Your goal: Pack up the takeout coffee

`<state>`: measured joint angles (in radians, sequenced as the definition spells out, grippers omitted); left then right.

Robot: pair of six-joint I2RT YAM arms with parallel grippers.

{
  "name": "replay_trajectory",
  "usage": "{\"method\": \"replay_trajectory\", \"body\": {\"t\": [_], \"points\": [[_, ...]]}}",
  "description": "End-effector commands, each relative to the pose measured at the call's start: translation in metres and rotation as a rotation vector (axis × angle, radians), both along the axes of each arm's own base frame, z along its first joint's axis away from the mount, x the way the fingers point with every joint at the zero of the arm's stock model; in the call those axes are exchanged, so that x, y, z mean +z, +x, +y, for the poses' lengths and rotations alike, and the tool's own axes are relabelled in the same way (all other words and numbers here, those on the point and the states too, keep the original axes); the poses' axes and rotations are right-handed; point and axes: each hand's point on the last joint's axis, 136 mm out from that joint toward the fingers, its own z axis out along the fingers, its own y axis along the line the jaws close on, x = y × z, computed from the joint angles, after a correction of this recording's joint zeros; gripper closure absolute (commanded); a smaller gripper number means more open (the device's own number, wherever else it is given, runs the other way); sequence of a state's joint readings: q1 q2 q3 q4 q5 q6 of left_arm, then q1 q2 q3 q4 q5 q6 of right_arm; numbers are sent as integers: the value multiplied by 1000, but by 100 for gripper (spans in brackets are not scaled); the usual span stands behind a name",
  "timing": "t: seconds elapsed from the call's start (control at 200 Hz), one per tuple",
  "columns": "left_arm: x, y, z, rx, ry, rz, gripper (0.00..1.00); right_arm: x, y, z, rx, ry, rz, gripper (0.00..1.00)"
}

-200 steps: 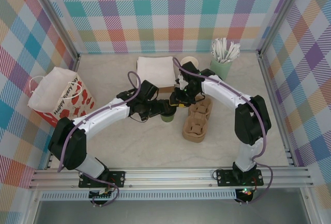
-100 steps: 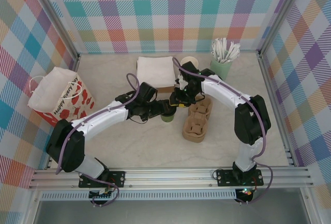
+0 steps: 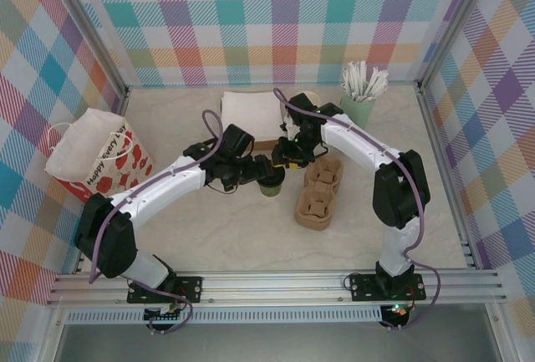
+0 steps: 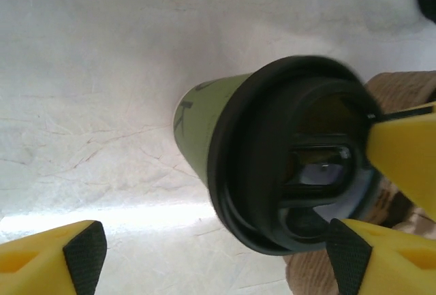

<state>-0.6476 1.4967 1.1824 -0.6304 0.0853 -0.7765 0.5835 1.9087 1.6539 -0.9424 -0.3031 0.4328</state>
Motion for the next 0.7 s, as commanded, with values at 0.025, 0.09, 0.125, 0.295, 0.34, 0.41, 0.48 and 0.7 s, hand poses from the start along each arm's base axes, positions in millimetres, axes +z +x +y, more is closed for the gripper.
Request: {"method": "replay_trajectory", "body": {"t": [0.025,0.09,0.125,0.295,0.34,0.41,0.48,0.7], "points": [[22,5,14,15,26,-38,8,17,1,2,20,12,-26,51],[27,5,21,31,31,-50,8,24,-1,3,17,35,-35,45],[29,4,25,38,34,-55,7,26,-3,4,15,50,-40,41],[35,-1,45,77,44,-77,7,23,-16,8,-5,124,0,28],[37,-3,50,87,45,-84,6,16,-20,7,-14,118,23,27],[38,-5,57,99,46,-87,6,8,-23,6,-23,115,50,25],[39,-8,62,107,48,-89,5,2,-26,9,-28,129,75,24],[38,-14,71,122,52,-87,5,-4,-28,19,-16,176,114,23]]}}
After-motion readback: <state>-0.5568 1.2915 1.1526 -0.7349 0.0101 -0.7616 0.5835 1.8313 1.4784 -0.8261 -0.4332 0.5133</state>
